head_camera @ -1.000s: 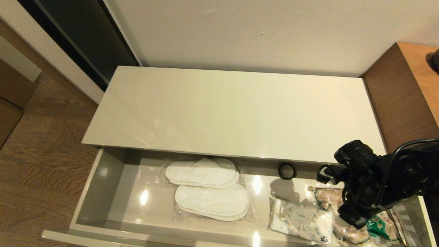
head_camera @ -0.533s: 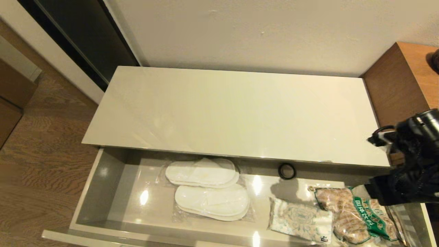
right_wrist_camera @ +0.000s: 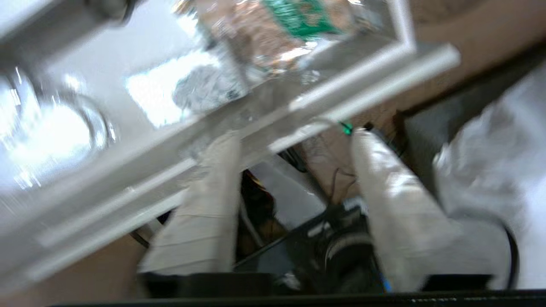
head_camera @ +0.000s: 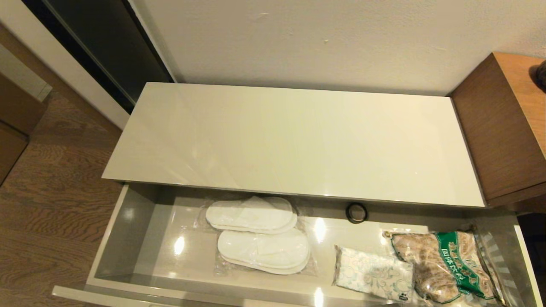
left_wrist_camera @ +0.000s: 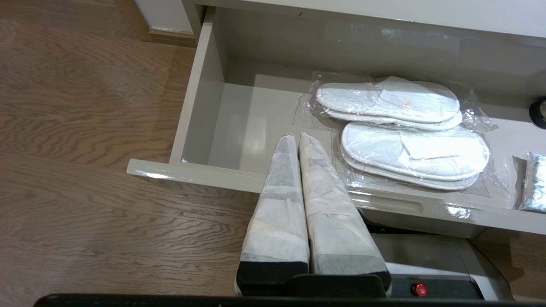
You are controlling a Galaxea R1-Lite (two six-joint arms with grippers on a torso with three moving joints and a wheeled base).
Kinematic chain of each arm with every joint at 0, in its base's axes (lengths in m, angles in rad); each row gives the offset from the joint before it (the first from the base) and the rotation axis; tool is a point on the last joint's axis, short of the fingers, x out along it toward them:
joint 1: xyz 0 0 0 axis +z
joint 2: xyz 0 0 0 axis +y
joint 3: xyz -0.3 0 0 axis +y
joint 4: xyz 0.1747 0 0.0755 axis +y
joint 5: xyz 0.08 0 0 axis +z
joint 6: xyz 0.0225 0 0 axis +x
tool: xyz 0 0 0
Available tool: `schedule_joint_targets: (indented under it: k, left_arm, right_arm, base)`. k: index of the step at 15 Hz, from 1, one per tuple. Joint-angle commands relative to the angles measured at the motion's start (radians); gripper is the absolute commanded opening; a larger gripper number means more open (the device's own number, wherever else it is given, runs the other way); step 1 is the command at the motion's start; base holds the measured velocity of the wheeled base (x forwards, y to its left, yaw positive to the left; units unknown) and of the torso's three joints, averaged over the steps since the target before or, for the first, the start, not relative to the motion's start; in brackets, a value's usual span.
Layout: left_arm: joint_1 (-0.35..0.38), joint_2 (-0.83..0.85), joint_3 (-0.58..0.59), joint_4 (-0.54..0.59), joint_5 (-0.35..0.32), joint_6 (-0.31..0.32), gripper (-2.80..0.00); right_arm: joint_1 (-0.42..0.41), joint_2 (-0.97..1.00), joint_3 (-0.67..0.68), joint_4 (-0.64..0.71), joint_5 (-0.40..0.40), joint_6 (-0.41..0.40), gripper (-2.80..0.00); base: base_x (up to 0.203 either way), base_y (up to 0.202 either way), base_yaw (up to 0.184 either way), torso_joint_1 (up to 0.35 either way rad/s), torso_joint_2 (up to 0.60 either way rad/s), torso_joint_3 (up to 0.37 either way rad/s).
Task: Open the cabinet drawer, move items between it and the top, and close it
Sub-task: Take out the disposable slippers from the drawer
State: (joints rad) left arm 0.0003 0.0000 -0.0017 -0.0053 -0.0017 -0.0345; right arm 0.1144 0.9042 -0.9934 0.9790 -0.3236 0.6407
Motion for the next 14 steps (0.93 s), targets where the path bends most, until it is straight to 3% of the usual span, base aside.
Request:
schedule_joint_targets:
  k: [1, 4, 6, 10, 12, 14]
  left_arm:
    - [0.001, 0.000, 0.000, -0.001, 0.000, -0.001, -2.80]
    - [0.001, 0.000, 0.000, -0.001, 0.000, -0.001, -2.80]
    - [0.001, 0.000, 0.000, 0.001, 0.000, -0.001, -2.80]
    - [0.001, 0.000, 0.000, -0.001, 0.000, -0.001, -2.80]
    - [0.001, 0.000, 0.000, -0.001, 0.000, -0.001, -2.80]
    - [0.001, 0.000, 0.000, -0.001, 0.000, -0.001, -2.80]
  right_arm:
    - [-0.037, -0.125, -0.041, 0.089, -0.002, 0.026, -2.80]
    - [-0.046, -0.271, -0.128, 0.251, 0.013, -0.010, -2.80]
    - [-0.083, -0.383, -0.127, 0.293, 0.059, -0.149, -2.80]
    - [-0.351, -0.500, -0.115, 0.303, 0.312, -0.446, -2.80]
    - [-0.421, -0.587, -0.042, 0.276, 0.391, -0.602, -2.80]
    - [-0.446, -0.592, 0.002, 0.230, 0.411, -0.640, -2.80]
  base:
    - [0.000, 0.000, 0.000, 0.000, 0.00, 0.000]
    - [0.000, 0.000, 0.000, 0.000, 0.00, 0.000]
    - [0.000, 0.000, 0.000, 0.000, 0.00, 0.000]
    - [0.000, 0.000, 0.000, 0.000, 0.00, 0.000]
    - [0.000, 0.000, 0.000, 0.000, 0.00, 0.000]
    - [0.000, 0.000, 0.000, 0.000, 0.00, 0.000]
